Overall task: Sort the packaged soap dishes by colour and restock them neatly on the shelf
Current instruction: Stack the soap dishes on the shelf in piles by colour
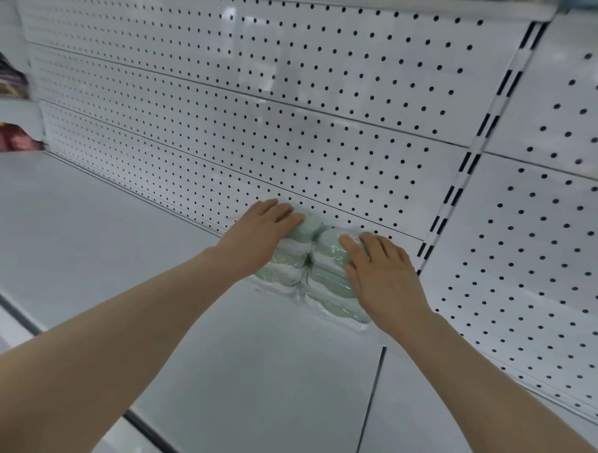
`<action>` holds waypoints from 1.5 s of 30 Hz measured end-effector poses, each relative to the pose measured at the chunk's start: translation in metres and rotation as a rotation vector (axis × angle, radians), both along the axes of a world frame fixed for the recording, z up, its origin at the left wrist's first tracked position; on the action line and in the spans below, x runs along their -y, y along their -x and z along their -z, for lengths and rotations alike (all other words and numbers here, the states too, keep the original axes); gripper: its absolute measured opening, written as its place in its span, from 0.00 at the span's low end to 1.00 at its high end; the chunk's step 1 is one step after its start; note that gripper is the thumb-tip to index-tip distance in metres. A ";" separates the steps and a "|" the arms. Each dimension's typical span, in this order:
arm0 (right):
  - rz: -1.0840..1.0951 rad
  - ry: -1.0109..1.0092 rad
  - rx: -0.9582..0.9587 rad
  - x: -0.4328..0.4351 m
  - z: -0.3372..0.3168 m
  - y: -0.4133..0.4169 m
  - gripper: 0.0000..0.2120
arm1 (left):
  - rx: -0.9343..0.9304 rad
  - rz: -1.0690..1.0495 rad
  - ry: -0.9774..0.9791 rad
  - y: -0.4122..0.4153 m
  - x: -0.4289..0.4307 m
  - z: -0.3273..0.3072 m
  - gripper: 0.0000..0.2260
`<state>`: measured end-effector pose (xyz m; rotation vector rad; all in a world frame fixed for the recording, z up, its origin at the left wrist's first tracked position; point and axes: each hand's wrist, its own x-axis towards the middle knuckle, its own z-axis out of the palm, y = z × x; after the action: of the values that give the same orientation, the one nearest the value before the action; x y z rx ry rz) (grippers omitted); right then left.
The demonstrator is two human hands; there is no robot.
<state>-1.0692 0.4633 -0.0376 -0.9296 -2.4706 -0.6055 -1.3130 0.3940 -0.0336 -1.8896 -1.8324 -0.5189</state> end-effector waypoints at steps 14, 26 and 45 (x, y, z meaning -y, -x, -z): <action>-0.061 -0.042 0.110 0.094 -0.033 -0.004 0.24 | -0.119 0.090 -0.079 0.003 0.147 -0.013 0.16; -0.112 0.014 0.116 0.326 -0.014 -0.008 0.27 | -0.168 0.126 0.059 0.023 0.386 0.005 0.20; -0.316 0.441 0.266 0.506 0.141 0.091 0.28 | 0.056 -0.143 0.411 0.097 0.624 0.153 0.20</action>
<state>-1.1600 -0.0429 -0.1784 -0.6079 -2.9795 -0.0769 -1.4096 -0.2303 -0.1870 -1.9882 -2.2243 -0.1535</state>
